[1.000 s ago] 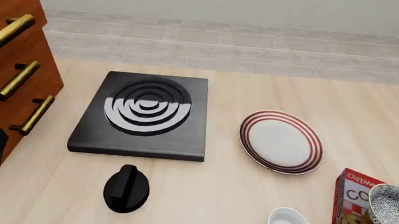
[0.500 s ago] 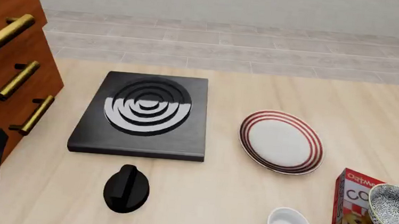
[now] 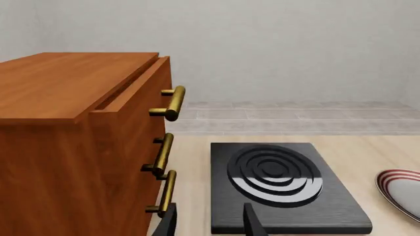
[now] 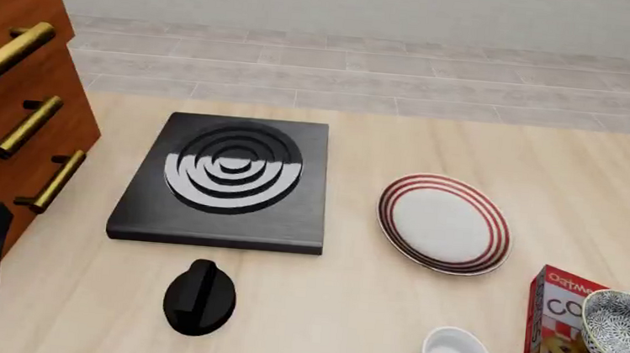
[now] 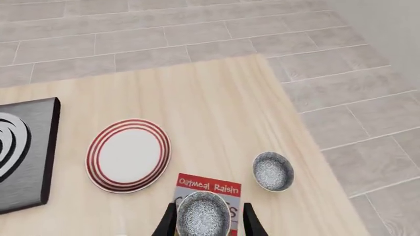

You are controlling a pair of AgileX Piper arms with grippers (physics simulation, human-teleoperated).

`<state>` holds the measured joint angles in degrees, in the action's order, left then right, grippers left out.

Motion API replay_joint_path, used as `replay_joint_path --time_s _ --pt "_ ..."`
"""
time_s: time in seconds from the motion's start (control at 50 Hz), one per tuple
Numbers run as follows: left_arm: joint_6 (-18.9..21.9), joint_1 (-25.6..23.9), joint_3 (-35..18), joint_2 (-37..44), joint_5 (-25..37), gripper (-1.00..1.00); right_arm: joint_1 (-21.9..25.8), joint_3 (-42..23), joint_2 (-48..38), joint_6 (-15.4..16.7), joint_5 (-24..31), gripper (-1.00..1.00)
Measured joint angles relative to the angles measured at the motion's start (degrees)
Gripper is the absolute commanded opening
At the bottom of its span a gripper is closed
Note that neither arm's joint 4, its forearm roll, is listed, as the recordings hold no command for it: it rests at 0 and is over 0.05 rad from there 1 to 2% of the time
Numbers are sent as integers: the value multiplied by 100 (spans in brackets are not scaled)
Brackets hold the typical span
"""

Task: Pick the akita bowl on the cookies box and place it on the plate.

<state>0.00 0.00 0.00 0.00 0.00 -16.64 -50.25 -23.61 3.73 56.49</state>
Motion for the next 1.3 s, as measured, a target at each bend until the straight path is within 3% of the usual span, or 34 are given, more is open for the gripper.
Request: replay_joint_path --time_s 0.44,1.3 --pt "0 0 0 0 0 100 -383 966 452 -225 -117 100" --pt "0 0 0 0 0 100 -1033 1938 487 -400 -745 100"
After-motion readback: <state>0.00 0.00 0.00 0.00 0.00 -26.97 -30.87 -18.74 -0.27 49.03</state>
